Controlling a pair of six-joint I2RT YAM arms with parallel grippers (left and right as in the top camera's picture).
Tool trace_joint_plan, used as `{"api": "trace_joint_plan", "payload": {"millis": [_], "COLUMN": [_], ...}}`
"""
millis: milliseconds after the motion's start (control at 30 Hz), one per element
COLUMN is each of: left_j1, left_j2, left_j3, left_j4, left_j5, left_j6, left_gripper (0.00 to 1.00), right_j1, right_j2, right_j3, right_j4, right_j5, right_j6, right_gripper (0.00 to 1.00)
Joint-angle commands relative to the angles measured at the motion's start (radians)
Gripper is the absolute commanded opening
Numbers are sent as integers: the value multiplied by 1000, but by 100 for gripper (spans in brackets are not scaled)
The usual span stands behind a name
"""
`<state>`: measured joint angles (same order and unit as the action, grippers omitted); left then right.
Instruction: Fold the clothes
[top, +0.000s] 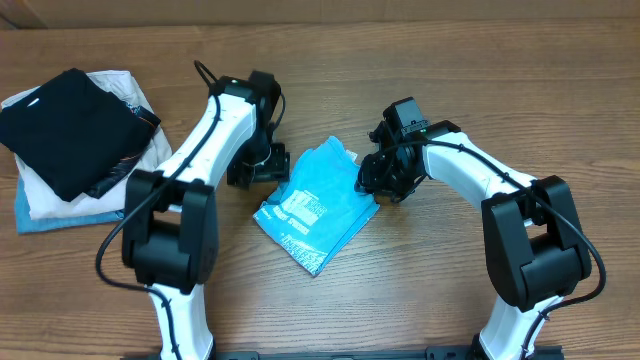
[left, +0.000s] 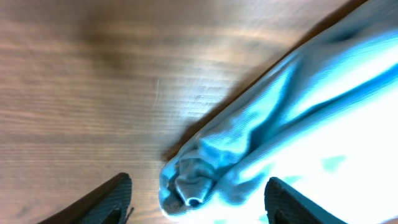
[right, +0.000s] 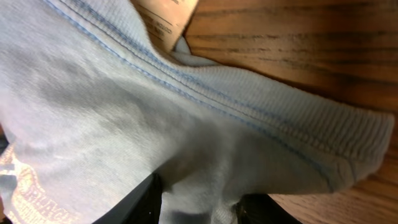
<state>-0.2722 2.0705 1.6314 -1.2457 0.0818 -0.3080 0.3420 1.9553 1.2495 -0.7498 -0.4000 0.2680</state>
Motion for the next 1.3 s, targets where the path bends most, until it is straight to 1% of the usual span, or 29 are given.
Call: {"api": "trace_joint_plan", "payload": {"millis": [0,33,167,200,333,467,600,733,967,1000,1067,1167,1200,1267], "left_j1": [5,5,4,4,3,3,0,-10,-42,-50,-63,-77,-79,-80], "left_j2": [-39,-38,-30,-30,-30,-28,-2,48,116,124,137,144,144,143], "left_j3": [9,9,9,9,9,8,8,8,8,8,8,8,9,17], "left_j4": [69,105,224,239,309,360,387,394,397,399,407,418,421,423], "left_j5": [-2,9,175,192,236,312,322,363,365,364,364,356,354,356], "left_j6": [-1,19,208,237,310,332,332,331,332,332,332,332,332,331], "left_gripper": [74,76,80,80,88,89,89,89,87,84,76,47,36,24], "right_j1": [5,5,5,5,5,5,5,5,5,5,5,5,5,5], "right_j2": [4,4,4,4,4,4,4,4,4,4,4,4,4,4], "right_j3": [19,19,19,19,19,19,19,19,19,19,19,19,19,19], "right_j4": [-8,-11,-22,-24,-35,-36,-40,-42,-42,-42,-43,-47,-49,-53], "right_j5": [23,25,39,42,41,41,41,41,41,41,41,41,42,42], "right_j6": [-11,-11,-11,-11,-11,-11,-11,-11,-11,-11,-11,-11,-11,-11], "right_gripper": [42,41,42,42,42,42,42,42,42,42,42,42,42,42]}}
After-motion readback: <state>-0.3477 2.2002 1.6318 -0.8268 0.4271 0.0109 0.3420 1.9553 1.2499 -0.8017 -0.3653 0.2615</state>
